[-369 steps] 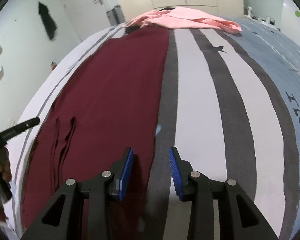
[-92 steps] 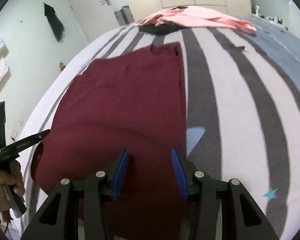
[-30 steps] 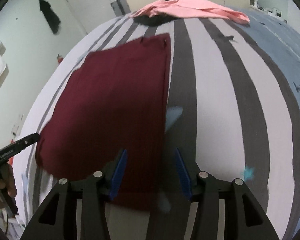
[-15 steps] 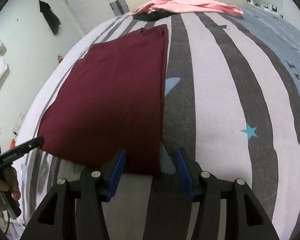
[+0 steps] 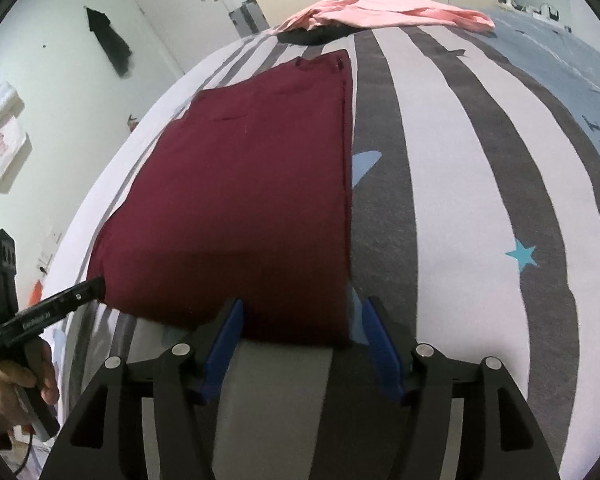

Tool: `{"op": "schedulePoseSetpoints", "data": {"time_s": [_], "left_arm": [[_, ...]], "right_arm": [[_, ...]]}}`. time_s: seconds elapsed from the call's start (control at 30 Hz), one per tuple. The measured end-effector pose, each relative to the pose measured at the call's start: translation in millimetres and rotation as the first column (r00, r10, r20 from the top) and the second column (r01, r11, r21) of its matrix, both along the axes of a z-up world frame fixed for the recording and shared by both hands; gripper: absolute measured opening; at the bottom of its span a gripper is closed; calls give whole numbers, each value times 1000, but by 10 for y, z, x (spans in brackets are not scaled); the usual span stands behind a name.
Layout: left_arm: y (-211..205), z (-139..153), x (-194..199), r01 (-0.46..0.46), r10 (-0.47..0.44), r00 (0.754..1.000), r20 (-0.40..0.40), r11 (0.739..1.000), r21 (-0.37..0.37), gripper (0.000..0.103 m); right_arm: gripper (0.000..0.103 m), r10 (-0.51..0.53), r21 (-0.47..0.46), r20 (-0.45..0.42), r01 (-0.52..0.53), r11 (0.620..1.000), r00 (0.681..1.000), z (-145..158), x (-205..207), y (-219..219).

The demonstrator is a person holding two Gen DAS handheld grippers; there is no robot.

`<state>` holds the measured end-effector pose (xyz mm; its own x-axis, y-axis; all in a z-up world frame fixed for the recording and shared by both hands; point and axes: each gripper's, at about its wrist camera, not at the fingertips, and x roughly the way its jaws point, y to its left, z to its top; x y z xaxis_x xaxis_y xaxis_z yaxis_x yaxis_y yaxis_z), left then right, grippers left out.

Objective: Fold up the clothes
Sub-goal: 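Open the left gripper and withdraw from the folded maroon shirt, then grasp the maroon shirt's end with the left gripper while the right gripper grasps it too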

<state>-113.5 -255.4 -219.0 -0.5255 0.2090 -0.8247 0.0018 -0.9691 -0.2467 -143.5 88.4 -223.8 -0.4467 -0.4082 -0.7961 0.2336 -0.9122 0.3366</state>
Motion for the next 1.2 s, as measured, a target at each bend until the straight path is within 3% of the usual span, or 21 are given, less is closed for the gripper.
{"op": "schedulePoseSetpoints", "data": {"time_s": [0.07, 0.1, 0.13, 0.23, 0.43, 0.57, 0.67, 0.77, 0.9, 1.03, 1.1, 1.2], "left_arm": [[26, -8, 13, 23, -23, 1000, 0, 1000, -5, 30], [44, 2, 16, 32, -32, 999, -2, 999, -11, 28], [57, 19, 12, 38, -38, 999, -3, 999, -20, 22], [69, 73, 14, 42, -42, 999, -8, 999, -28, 16], [71, 370, 211, 45, -46, 998, -33, 998, -35, 12], [36, 426, 574, 47, -46, 998, 33, 998, -35, 12], [1, 350, 836, 41, -37, 994, 106, 999, -31, 12], [-17, 509, 855, 22, -19, 996, 92, 999, -24, 12], [-31, 996, 631, 8, -8, 1000, -10, 1000, -19, 11], [-12, 1387, 148, 17, -21, 994, -109, 999, -35, 10], [-29, 1484, -176, 14, -20, 986, -163, 999, -36, 10], [-69, 1343, -780, 18, -29, 981, -191, 998, -57, 7]], "right_arm": [[52, 6, -6, -3, -6, 1000, 1000, -3, -5, -9], [45, 8, -12, -2, -8, 1000, 1000, -1, -10, -1], [32, 13, 5, 2, -13, 1000, 1000, 0, -21, 5], [13, 37, 18, 3, -37, 999, 999, 24, -42, 26], [8, 54, 46, -23, -52, 998, 998, 254, 43, -4], [7, 72, 15, 22, -72, 997, 997, 437, 329, 26], [7, 101, 23, 93, -104, 994, 991, 393, 630, 21], [7, 104, 29, 133, -109, 994, 986, 400, 801, 12], [6, 85, -1, 90, -85, 996, 992, 738, 687, 28], [6, 60, -9, 10, -60, 998, 998, 1124, 328, 29], [6, 48, -4, -36, -49, 999, 998, 1224, -5, -14], [6, 30, 13, -97, -29, 999, 995, 1338, -477, -107]]}}
